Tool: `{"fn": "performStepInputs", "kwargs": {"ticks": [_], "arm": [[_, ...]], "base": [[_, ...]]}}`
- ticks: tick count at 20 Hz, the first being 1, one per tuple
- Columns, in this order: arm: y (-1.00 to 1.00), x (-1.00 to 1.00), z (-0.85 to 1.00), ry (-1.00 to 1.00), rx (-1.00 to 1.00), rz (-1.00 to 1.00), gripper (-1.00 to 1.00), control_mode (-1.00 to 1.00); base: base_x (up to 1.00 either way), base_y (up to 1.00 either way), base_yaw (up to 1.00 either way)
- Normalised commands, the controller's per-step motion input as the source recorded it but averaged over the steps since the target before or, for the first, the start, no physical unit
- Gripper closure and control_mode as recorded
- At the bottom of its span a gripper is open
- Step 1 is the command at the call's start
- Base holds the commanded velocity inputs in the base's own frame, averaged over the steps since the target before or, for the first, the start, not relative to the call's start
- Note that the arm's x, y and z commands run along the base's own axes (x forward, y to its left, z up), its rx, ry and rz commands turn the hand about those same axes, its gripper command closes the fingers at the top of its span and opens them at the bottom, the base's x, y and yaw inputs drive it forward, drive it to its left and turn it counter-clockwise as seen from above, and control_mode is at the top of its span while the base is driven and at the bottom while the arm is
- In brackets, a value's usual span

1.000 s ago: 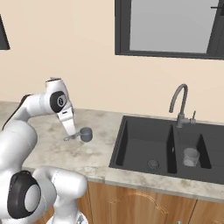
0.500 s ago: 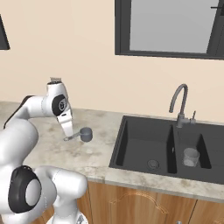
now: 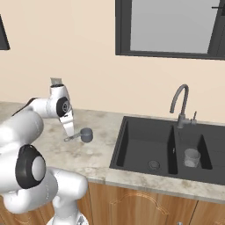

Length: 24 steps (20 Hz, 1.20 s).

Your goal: Move any existing items from the left basin to the right basin for drying. Then move the measuring cup from the counter to the left basin of the sink for washing.

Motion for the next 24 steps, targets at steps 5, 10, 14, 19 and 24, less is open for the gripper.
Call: {"fn": "performStepInputs", "kwargs": {"ticks": [5, 10, 14, 19, 24], "arm": [[0.13, 0.24, -0.28, 0.04, 0.0, 0.0, -1.0, -1.0], [0.0, 0.21, -0.24, 0.01, 0.01, 0.0, -1.0, -1.0], [0.0, 0.07, -0.26, 0.0, 0.01, 0.0, -1.0, -1.0], [0.0, 0.11, -0.24, 0.0, 0.0, 0.0, -1.0, -1.0], [0.0, 0.12, -0.22, 0.0, 0.0, 0.0, -1.0, -1.0]], "base": [[0.0, 0.0, 0.0], [0.0, 0.0, 0.0], [0.0, 0.0, 0.0], [0.0, 0.0, 0.0], [0.0, 0.0, 0.0]]}}
